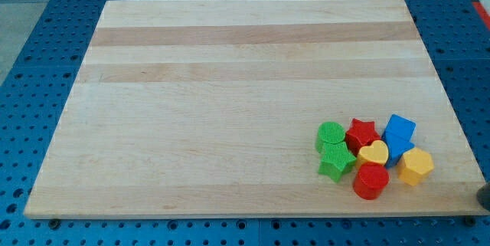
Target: Move the red circle to the bottom side of the green star
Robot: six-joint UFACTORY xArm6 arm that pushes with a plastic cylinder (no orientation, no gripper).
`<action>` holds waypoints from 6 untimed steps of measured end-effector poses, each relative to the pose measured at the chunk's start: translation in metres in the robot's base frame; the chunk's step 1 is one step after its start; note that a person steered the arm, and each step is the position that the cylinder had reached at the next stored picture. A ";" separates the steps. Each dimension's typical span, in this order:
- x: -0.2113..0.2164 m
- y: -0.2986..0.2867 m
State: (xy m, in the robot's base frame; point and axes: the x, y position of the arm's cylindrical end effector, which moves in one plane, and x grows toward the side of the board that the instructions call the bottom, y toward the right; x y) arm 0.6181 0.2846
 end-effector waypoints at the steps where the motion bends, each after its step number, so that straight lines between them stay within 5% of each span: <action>1: 0.000 -0.023; 6: -0.006 -0.114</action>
State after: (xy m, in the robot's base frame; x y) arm 0.6118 0.1707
